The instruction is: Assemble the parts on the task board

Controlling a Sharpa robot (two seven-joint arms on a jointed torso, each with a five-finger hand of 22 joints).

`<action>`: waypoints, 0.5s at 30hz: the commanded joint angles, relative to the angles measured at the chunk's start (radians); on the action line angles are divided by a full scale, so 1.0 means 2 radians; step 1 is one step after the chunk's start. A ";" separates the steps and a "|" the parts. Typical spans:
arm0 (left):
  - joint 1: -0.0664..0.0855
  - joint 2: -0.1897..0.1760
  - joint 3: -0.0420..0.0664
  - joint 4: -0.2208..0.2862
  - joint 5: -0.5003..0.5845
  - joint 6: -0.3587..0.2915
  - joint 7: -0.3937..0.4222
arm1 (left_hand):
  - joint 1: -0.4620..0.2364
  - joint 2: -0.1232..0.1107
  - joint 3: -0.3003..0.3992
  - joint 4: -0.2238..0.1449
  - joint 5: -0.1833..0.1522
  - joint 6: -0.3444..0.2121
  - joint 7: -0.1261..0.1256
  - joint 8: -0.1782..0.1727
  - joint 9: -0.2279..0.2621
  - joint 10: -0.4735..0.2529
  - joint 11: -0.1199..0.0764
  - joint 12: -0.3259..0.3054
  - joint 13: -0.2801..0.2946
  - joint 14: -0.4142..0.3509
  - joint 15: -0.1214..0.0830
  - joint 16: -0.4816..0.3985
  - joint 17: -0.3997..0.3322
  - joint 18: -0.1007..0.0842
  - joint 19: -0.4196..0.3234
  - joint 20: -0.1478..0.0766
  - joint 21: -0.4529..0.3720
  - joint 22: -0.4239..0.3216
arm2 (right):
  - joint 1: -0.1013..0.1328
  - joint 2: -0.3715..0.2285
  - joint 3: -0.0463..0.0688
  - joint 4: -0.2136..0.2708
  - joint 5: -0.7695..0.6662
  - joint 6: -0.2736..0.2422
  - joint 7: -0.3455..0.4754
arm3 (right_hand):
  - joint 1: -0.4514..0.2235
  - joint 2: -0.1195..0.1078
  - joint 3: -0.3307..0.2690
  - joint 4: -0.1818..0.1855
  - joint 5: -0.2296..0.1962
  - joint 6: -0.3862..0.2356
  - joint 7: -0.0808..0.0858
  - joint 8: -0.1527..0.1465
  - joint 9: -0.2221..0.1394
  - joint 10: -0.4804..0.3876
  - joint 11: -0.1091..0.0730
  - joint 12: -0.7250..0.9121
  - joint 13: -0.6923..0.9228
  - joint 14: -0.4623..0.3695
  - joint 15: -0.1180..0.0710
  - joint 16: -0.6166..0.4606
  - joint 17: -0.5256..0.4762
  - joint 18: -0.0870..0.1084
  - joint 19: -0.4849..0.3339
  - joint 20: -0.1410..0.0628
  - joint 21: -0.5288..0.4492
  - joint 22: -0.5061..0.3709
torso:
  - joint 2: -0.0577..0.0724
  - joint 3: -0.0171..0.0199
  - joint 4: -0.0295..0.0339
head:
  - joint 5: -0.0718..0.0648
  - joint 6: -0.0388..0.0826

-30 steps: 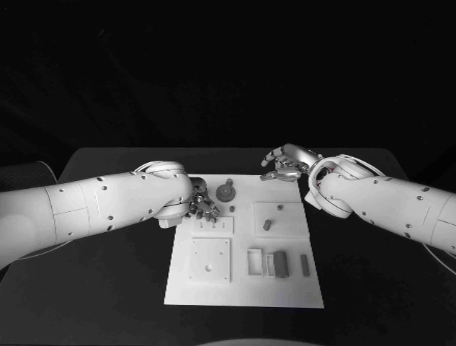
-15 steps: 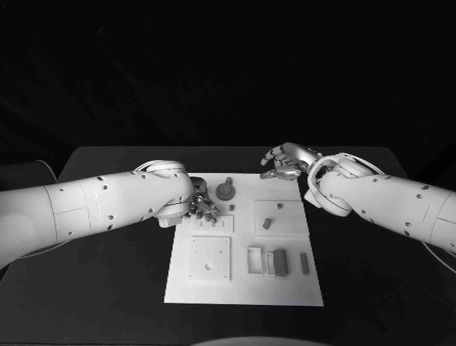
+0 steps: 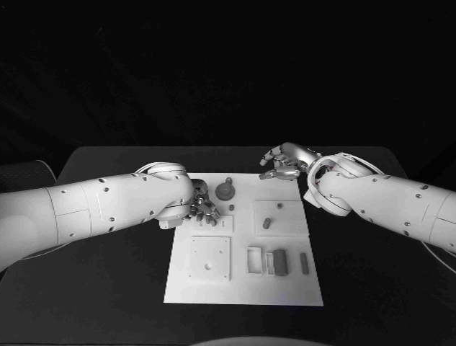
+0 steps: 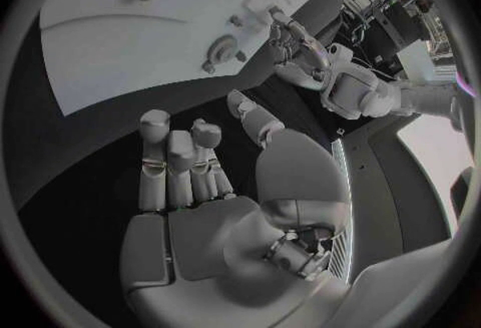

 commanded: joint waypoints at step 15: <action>0.000 0.001 0.000 0.001 -0.006 0.018 -0.001 | -0.002 0.004 0.121 -0.119 0.002 0.005 0.000 0.003 0.002 0.003 0.000 0.005 0.001 0.000 -0.005 0.006 0.000 0.035 0.001 -0.003 0.006 0.011 | 0.000 0.001 0.000 0.000 0.000 0.008 0.003 | 0.001 0.002 -0.002 0.002 0.002 0.000 0.004 0.002 -0.001 -0.004 -0.001 0.000 -0.001 -0.002 0.000 -0.002 -0.001 0.034 0.001 -0.001 -0.003 0.000 | 0.000 -0.0001 0.0004 | 0.000 0.000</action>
